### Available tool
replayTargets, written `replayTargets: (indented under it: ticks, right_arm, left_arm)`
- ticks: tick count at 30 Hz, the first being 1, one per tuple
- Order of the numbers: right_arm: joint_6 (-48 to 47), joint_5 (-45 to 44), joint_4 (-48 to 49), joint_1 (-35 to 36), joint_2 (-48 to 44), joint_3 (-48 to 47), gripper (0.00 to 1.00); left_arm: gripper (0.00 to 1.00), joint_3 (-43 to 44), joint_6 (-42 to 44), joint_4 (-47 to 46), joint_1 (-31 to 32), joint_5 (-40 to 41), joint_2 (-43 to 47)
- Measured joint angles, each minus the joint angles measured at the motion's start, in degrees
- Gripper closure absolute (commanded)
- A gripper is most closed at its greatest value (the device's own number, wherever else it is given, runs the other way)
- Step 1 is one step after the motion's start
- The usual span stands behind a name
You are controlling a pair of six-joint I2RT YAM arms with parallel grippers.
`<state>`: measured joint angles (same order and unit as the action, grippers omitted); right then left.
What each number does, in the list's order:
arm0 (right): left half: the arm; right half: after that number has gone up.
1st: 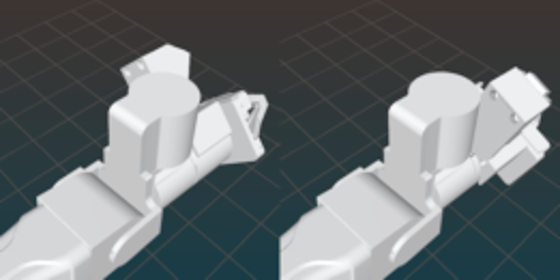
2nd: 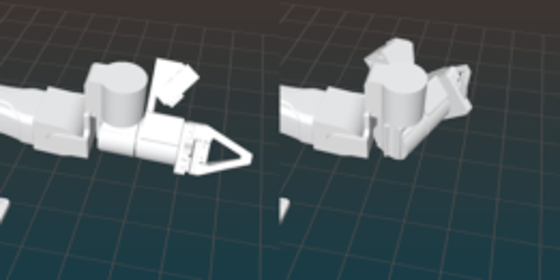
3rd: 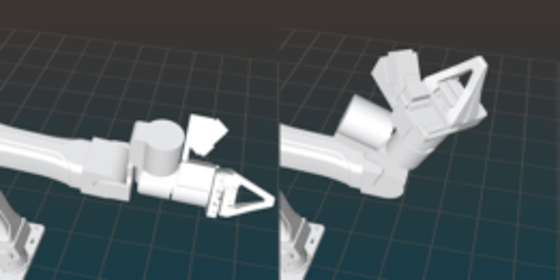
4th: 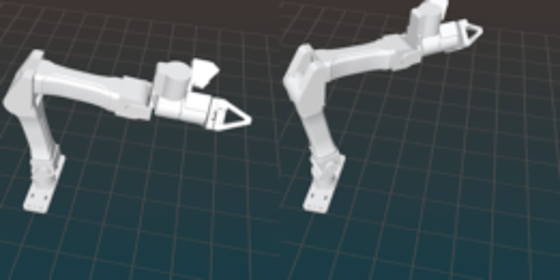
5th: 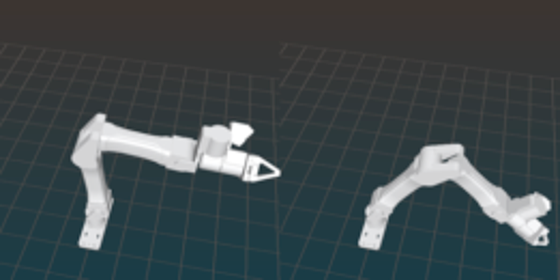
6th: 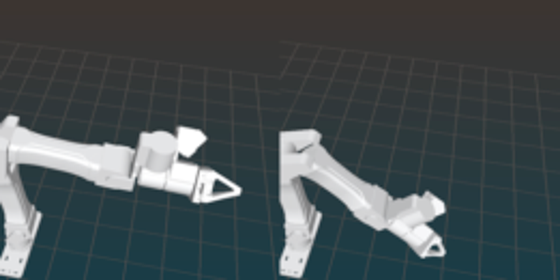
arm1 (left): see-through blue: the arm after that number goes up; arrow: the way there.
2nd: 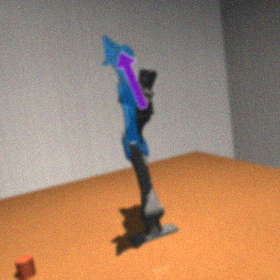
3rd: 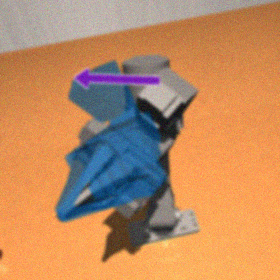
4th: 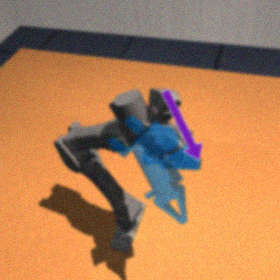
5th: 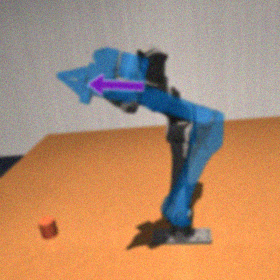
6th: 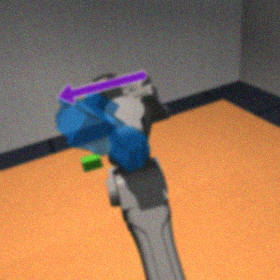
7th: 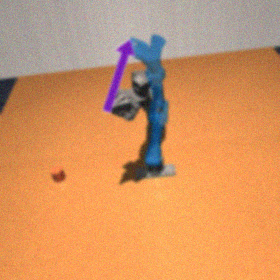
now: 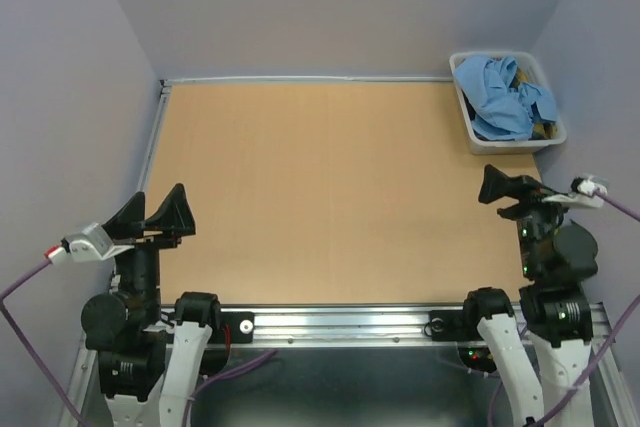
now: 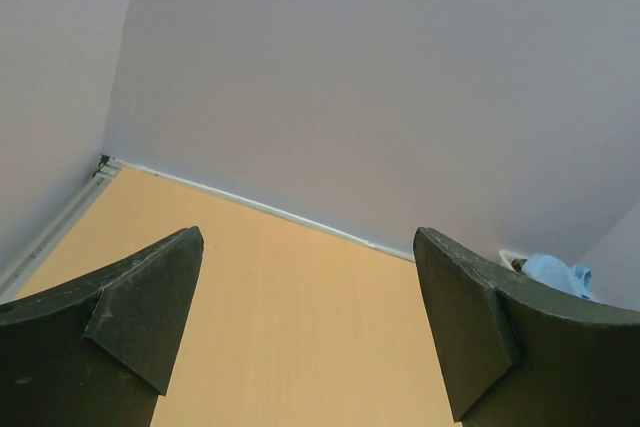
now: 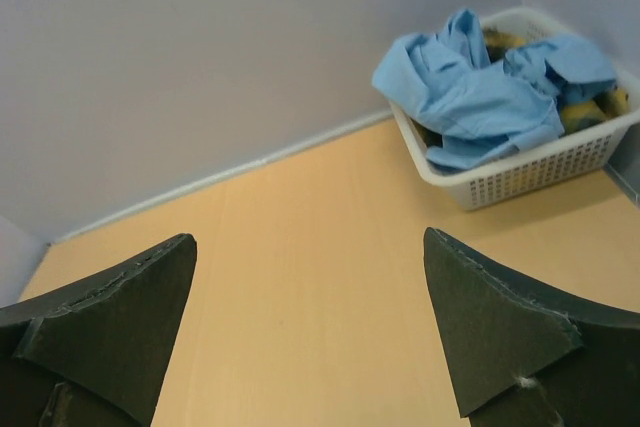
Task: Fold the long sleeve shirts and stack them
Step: Grab the shirt from the pile
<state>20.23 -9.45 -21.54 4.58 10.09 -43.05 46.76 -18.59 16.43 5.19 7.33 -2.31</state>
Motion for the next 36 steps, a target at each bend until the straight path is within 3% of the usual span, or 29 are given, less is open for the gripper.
replayTargets:
  ticks: [7, 12, 17, 23, 27, 36]
  right_arm:
    - [0.76, -0.92, -1.16, 0.0, 26.71, -7.34, 0.0]
    - [-0.02, 1.01, -4.22, 0.0, 46.56, -19.65, 0.0]
    - [-1.55, 0.09, -5.73, 0.04, 64.92, -32.79, 0.0]
    - [-6.54, -9.73, -7.23, -0.17, 85.0, -48.92, 0.0]
    - [-8.98, -14.05, -7.76, -1.33, 97.07, -59.23, 0.0]
    - [-9.73, -15.52, -7.58, -9.09, 112.3, -72.11, 0.0]
  left_arm:
    - [0.01, -0.26, -3.54, -4.11, 0.0, -1.68, -17.44]
    - [0.01, -0.22, -4.31, -4.57, -0.02, -9.11, -32.24]
    - [0.01, -0.11, -0.96, -3.26, 0.02, -13.49, -41.57]
    - [0.01, -0.57, 2.89, -4.7, 0.0, -13.42, -42.53]
    - [0.01, -5.73, 2.58, -10.08, 0.0, -14.71, -42.07]
    - [0.01, -11.65, 2.67, -14.12, 0.59, -14.82, -42.29]
